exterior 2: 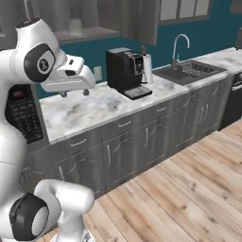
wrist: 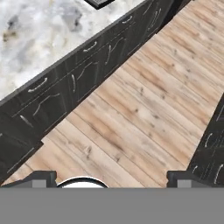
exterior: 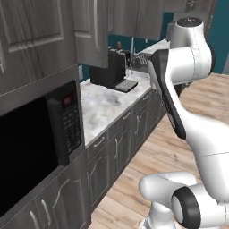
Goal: There is a bowl on the dining counter. Grab a lemon wedge from the fridge and place it in the bowl. Then get the liquor bottle and glass cup from the cabinet and place them next to the bowl.
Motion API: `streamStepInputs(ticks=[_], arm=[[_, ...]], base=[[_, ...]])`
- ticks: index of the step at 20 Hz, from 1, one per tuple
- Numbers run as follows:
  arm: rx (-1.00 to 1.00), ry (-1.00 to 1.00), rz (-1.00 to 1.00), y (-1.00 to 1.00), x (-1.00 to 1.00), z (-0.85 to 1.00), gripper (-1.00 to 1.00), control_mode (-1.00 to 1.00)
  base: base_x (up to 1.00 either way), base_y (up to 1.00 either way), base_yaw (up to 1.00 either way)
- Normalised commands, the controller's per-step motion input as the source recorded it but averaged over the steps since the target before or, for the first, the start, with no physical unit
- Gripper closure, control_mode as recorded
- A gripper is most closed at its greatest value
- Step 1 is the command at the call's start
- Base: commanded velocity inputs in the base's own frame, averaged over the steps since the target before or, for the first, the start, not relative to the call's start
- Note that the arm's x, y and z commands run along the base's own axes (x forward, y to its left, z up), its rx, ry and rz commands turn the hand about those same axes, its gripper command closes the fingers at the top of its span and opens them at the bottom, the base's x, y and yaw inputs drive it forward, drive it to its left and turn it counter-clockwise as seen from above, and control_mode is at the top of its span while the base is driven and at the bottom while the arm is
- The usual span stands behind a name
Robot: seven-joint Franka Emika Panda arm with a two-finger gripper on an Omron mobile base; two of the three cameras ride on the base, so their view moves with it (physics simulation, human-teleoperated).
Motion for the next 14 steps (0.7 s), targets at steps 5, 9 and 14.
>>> streamStepInputs(ticks=[5,9,14], arm=[[0.00,0.00,0.00,0.00,0.00,0.00,-1.00,1.00],[0.00,0.00,0.00,0.00,0.00,0.00,-1.00,1.00],[0.00,0.00,0.00,0.00,0.00,0.00,-1.00,1.00]], base=[[1.00,-0.55,0.12],[1.00,-0.47,0.32],[0.90,-0.09,0.41]])
